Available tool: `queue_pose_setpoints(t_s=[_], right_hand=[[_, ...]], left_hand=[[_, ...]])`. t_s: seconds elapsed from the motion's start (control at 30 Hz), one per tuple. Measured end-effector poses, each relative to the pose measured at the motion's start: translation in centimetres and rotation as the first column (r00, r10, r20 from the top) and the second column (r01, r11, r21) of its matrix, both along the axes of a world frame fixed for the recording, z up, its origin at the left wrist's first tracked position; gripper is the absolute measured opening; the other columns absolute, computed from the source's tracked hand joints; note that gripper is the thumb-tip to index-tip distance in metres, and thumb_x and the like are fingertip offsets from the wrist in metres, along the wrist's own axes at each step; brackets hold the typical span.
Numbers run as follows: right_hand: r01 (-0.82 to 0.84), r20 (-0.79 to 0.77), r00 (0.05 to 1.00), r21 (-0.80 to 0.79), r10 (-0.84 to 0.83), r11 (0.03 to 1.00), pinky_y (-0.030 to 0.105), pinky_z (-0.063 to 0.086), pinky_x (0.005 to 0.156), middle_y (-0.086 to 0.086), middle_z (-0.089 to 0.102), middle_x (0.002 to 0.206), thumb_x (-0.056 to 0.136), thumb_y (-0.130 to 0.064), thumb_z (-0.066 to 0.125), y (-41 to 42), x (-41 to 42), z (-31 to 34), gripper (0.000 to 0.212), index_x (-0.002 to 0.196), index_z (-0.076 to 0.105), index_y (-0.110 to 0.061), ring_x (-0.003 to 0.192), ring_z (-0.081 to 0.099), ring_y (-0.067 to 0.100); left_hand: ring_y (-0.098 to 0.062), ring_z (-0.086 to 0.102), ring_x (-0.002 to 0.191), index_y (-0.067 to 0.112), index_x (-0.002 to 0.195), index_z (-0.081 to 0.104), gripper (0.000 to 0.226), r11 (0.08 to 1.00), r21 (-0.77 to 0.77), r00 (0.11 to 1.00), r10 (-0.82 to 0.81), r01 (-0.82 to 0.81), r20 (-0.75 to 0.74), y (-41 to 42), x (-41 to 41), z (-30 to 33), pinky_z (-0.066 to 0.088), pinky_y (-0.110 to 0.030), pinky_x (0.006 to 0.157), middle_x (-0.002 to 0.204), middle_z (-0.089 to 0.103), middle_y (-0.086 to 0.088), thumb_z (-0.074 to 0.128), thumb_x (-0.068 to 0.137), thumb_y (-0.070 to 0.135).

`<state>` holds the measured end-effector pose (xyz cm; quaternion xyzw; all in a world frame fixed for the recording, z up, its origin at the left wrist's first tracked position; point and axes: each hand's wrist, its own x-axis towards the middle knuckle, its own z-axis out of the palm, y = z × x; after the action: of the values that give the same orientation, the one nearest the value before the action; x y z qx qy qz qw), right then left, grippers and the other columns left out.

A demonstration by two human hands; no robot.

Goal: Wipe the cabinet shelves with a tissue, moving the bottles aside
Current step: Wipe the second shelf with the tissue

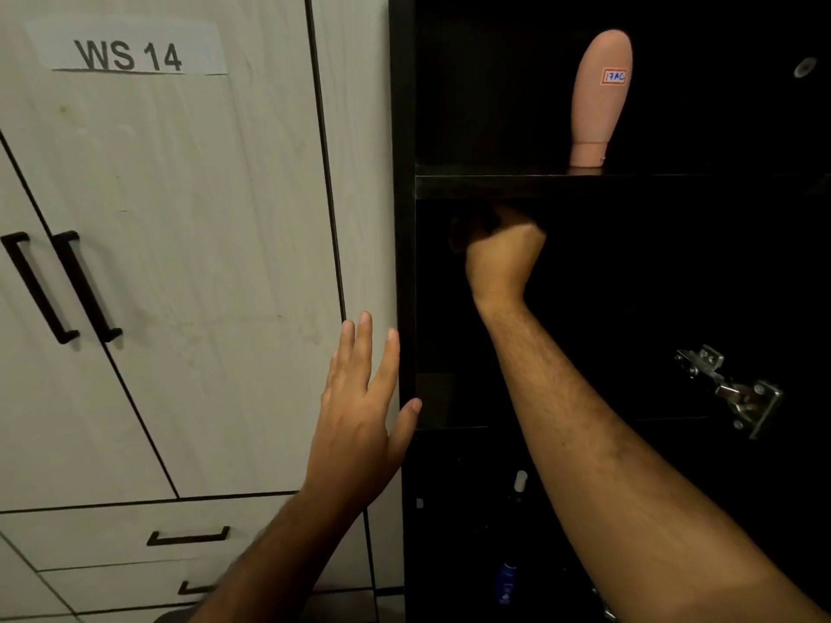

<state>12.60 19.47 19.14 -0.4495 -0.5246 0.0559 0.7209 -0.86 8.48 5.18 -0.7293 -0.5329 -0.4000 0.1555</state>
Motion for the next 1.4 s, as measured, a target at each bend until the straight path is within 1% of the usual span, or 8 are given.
queue_pose_setpoints(t_s=[0.1, 0.2, 0.37, 0.53, 0.67, 0.97, 1.23, 1.4], right_hand=[[0.039, 0.202, 0.979, -0.163, -0.005, 0.986, 0.014, 0.039, 0.083, 0.016, 0.068, 0.104, 0.09, 0.002, 0.06, -0.6, -1.0, -0.2, 0.015, 0.102, 0.068, 0.005, 0.102, 0.064, 0.026], [0.024, 0.414, 0.906, -0.243, 0.082, 0.97, 0.014, 0.038, 0.06, 0.005, 0.053, 0.064, 0.088, 0.007, 0.052, -0.4, -1.2, 0.0, 0.031, 0.06, 0.051, -0.008, 0.065, 0.055, 0.018], [0.028, 0.544, 0.826, -0.298, 0.146, 0.954, 0.017, 0.031, 0.048, -0.006, 0.035, 0.059, 0.091, 0.0, 0.05, 0.1, -1.2, 0.3, 0.045, 0.055, 0.032, -0.018, 0.052, 0.035, 0.004], [-0.085, 0.497, 0.867, 0.116, 0.016, 0.99, 0.005, 0.025, 0.04, -0.011, 0.035, 0.05, 0.071, 0.013, 0.064, 0.4, -1.3, -2.3, 0.05, 0.047, 0.034, -0.018, 0.043, 0.026, -0.004], [-0.102, 0.581, 0.812, 0.244, -0.061, 0.964, 0.009, 0.04, 0.068, 0.009, 0.066, 0.072, 0.079, -0.001, 0.073, 1.0, -0.8, -6.9, 0.001, 0.078, 0.073, -0.002, 0.065, 0.061, 0.016], [-0.104, 0.668, 0.641, -0.413, 0.378, 0.905, 0.015, 0.047, 0.072, -0.003, 0.072, 0.092, 0.09, -0.013, 0.068, -0.6, 0.1, -10.2, 0.009, 0.088, 0.076, -0.012, 0.084, 0.065, 0.007], [0.126, 0.776, 0.496, -0.508, 0.389, 0.852, 0.027, 0.044, 0.062, 0.002, 0.062, 0.084, 0.091, -0.013, 0.063, -2.1, -1.2, -10.3, 0.008, 0.097, 0.069, -0.012, 0.075, 0.06, 0.016], [0.113, 0.581, 0.614, -0.734, 0.533, 0.67, 0.028, 0.048, 0.065, 0.002, 0.055, 0.083, 0.092, -0.015, 0.063, -3.2, -1.8, -9.7, 0.01, 0.101, 0.065, -0.013, 0.081, 0.06, 0.018]], left_hand=[[-0.029, 0.0, 0.15, 0.019, 0.154, 0.007, 0.076, 1.0, -0.01, 1.0, -0.003, 0.003, -0.009, 0.0, 0.0, -0.1, 0.02, -0.049, 0.117, 0.162, 0.002, -0.012, 0.049, 0.093, 0.035], [-0.028, 0.0, 0.15, 0.021, 0.154, 0.007, 0.075, 0.999, -0.023, 1.0, -0.028, 0.028, 0.007, 0.1, -0.1, -0.1, 0.02, -0.049, 0.116, 0.162, 0.003, -0.01, 0.048, 0.093, 0.035], [-0.025, -0.002, 0.151, 0.025, 0.154, 0.007, 0.076, 0.998, -0.035, 0.997, -0.054, 0.057, 0.061, 0.2, 0.0, 0.0, 0.016, -0.046, 0.115, 0.163, 0.001, -0.005, 0.052, 0.092, 0.033], [-0.024, -0.002, 0.151, 0.025, 0.153, 0.014, 0.074, 0.997, -0.033, 0.991, -0.072, 0.077, 0.112, 0.3, 0.0, -0.1, 0.014, -0.044, 0.114, 0.163, 0.002, -0.005, 0.054, 0.091, 0.026], [-0.024, -0.002, 0.151, 0.022, 0.153, 0.018, 0.072, 0.996, -0.023, 0.987, -0.082, 0.086, 0.139, 0.3, 0.1, -0.1, 0.015, -0.044, 0.115, 0.163, 0.004, -0.005, 0.054, 0.09, 0.023], [-0.021, -0.001, 0.151, 0.027, 0.153, 0.012, 0.071, 0.993, -0.035, 0.971, -0.104, 0.114, 0.216, 0.0, 0.8, 0.0, 0.017, -0.046, 0.116, 0.163, 0.007, -0.004, 0.048, 0.091, 0.025], [-0.02, 0.001, 0.151, 0.023, 0.153, 0.018, 0.079, 0.995, -0.052, 0.972, -0.068, 0.081, 0.224, -0.5, 0.9, 0.3, 0.017, -0.042, 0.117, 0.162, 0.011, -0.004, 0.054, 0.085, 0.007], [-0.013, -0.002, 0.15, 0.028, 0.152, 0.014, 0.077, 0.992, -0.108, 0.972, -0.037, 0.064, 0.232, -1.0, 1.0, 0.9, 0.01, -0.032, 0.116, 0.162, 0.009, 0.001, 0.049, 0.085, 0.014]])
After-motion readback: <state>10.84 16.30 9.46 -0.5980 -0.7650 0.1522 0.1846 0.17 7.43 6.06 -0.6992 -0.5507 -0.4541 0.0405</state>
